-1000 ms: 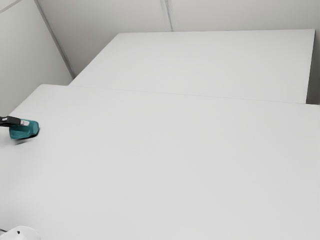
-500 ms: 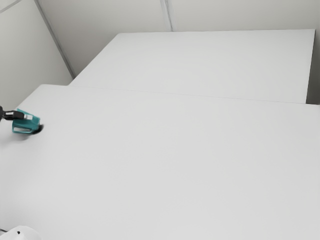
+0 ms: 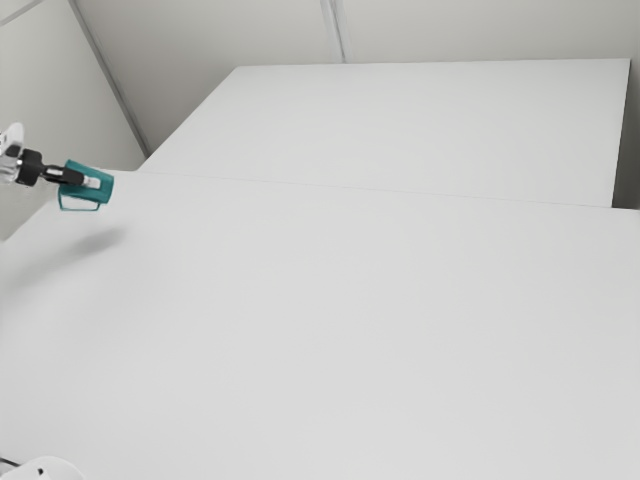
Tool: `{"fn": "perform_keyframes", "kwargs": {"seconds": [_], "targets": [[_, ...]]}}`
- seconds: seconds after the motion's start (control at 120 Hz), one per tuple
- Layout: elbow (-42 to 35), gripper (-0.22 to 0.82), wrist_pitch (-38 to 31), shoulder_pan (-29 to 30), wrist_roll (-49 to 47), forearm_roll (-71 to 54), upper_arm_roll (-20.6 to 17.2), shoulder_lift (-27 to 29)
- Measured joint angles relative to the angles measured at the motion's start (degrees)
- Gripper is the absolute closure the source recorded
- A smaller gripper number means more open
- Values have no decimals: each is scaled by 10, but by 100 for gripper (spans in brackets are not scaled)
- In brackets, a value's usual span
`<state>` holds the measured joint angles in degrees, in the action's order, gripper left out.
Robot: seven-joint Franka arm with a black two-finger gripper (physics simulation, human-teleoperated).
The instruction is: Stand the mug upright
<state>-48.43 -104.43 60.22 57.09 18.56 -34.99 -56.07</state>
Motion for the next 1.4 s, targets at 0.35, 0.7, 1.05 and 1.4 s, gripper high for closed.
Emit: {"fn": "perform_keyframes", "kwargs": {"seconds": [0.35,0.7,1.05,1.4], "targets": [[-159,79,39,-64,-89,-141,-4,200],[-344,79,60,-87,-210,-253,-63,322],[-586,79,-63,-78,-293,-256,-85,471],[-735,79,-222,-76,-343,-255,-123,543]]}}
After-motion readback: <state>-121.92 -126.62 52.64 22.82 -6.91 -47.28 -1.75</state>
